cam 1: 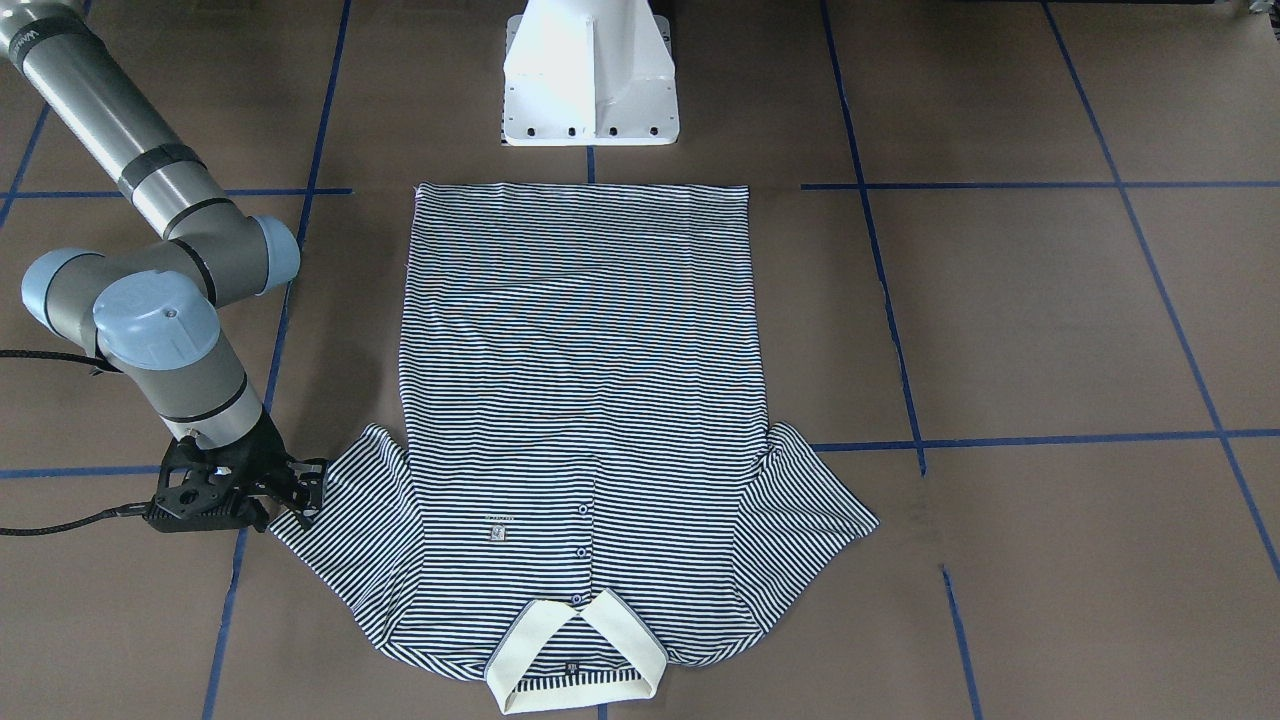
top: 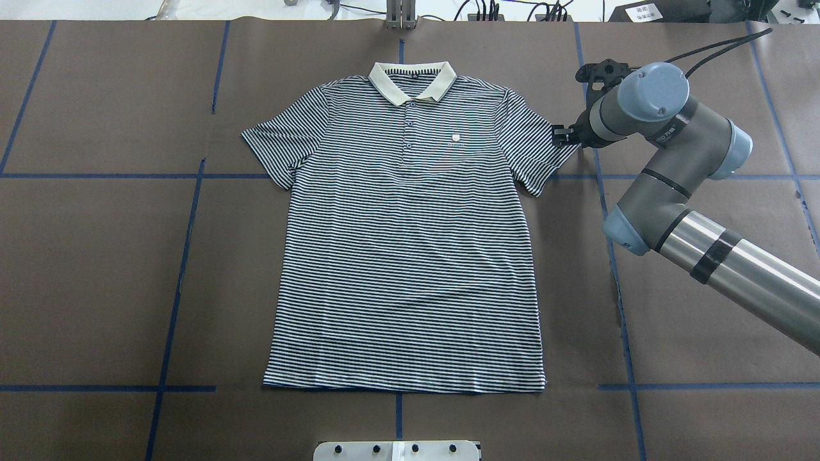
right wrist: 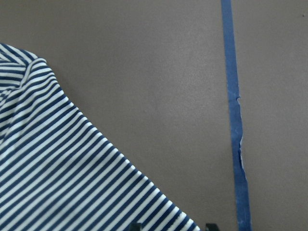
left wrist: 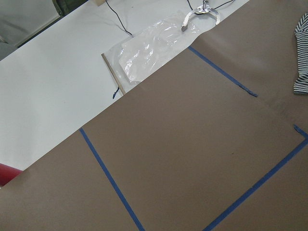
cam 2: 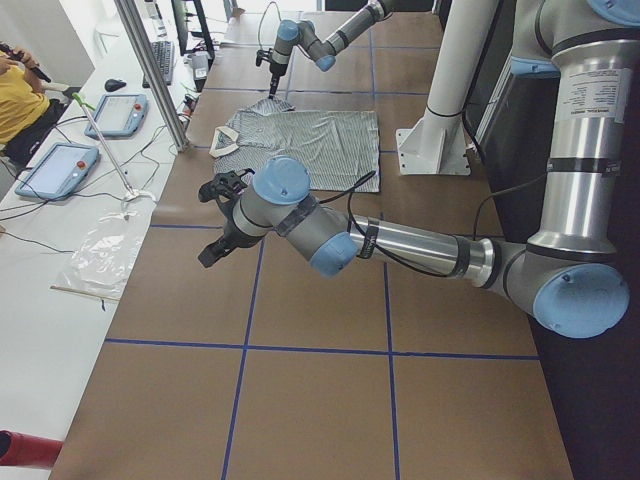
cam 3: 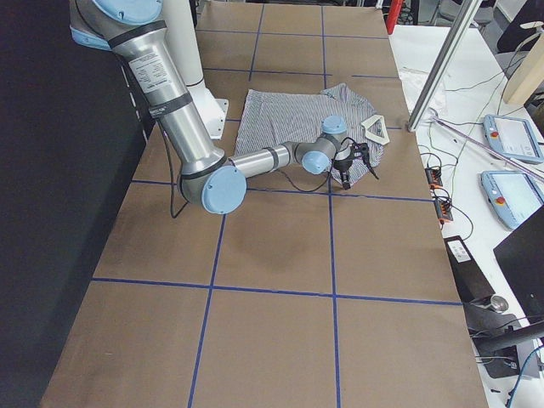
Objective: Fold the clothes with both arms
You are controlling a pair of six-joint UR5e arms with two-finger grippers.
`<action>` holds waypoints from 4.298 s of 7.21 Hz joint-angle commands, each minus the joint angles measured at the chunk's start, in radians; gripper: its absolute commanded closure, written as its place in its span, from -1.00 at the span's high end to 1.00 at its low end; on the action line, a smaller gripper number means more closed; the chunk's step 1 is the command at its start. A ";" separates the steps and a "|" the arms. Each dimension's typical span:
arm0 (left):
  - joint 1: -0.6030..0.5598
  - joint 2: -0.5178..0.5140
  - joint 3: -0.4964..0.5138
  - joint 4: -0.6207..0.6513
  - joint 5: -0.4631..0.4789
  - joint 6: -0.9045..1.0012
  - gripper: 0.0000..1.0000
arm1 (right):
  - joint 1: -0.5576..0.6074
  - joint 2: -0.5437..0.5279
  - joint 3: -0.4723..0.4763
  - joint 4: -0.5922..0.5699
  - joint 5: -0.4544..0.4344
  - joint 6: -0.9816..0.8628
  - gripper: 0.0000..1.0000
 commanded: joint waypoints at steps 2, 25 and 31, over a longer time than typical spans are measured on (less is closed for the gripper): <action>0.000 0.007 -0.001 -0.003 0.000 0.003 1.00 | -0.003 -0.007 0.001 0.001 -0.002 0.000 -0.05; 0.378 -0.159 0.010 -0.115 0.188 -0.758 0.77 | 0.426 -0.061 0.261 -0.389 0.467 -0.625 1.00; 0.782 -0.491 0.469 -0.216 0.692 -1.221 0.22 | 0.480 -0.129 0.271 -0.378 0.500 -0.690 1.00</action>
